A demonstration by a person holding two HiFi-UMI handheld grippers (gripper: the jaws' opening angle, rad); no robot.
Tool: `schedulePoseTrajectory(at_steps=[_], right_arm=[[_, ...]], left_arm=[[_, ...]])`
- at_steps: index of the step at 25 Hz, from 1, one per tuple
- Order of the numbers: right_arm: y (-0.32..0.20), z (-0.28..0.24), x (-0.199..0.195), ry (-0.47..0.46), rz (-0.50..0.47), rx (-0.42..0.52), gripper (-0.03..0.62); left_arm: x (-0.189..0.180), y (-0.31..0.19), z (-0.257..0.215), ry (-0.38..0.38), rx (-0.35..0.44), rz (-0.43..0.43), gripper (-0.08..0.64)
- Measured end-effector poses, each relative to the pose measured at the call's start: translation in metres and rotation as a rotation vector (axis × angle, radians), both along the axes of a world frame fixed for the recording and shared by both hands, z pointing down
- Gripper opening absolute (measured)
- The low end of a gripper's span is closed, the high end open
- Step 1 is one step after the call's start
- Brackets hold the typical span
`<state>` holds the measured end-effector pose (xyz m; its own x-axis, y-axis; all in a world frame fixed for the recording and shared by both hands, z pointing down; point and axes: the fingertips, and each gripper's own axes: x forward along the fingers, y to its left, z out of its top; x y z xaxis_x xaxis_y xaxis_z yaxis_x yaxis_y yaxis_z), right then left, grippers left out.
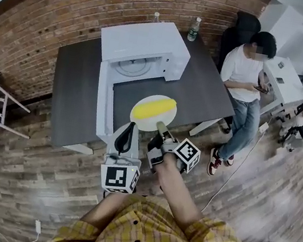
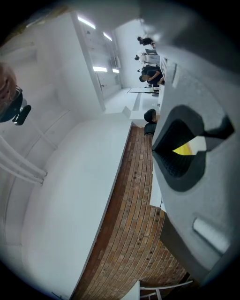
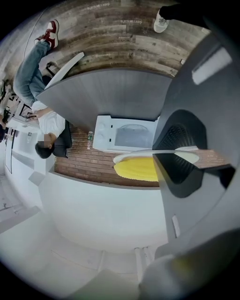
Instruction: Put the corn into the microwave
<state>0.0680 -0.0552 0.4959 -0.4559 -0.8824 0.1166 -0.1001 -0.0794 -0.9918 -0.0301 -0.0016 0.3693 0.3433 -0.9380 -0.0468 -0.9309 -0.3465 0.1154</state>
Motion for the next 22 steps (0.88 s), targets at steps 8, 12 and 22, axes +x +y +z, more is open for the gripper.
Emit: schedulePoseTrajectory(at_steps=[8,12,22], right_arm=[[-0.058,0.009,-0.027,0.004,0.025,-0.019,0.021],[-0.084,0.009,-0.039,0.011,0.031,-0.016,0.021],[-0.12,0.019,-0.063,0.011,0.017,-0.046,0.021]], left_arm=[[-0.021,-0.054,0.004,0.009,-0.017,0.043,-0.003],[-0.03,-0.078,0.002,0.017,-0.015,0.055,-0.003],[-0.043,-0.11,0.009,0.019,-0.047,0.066,-0.003]])
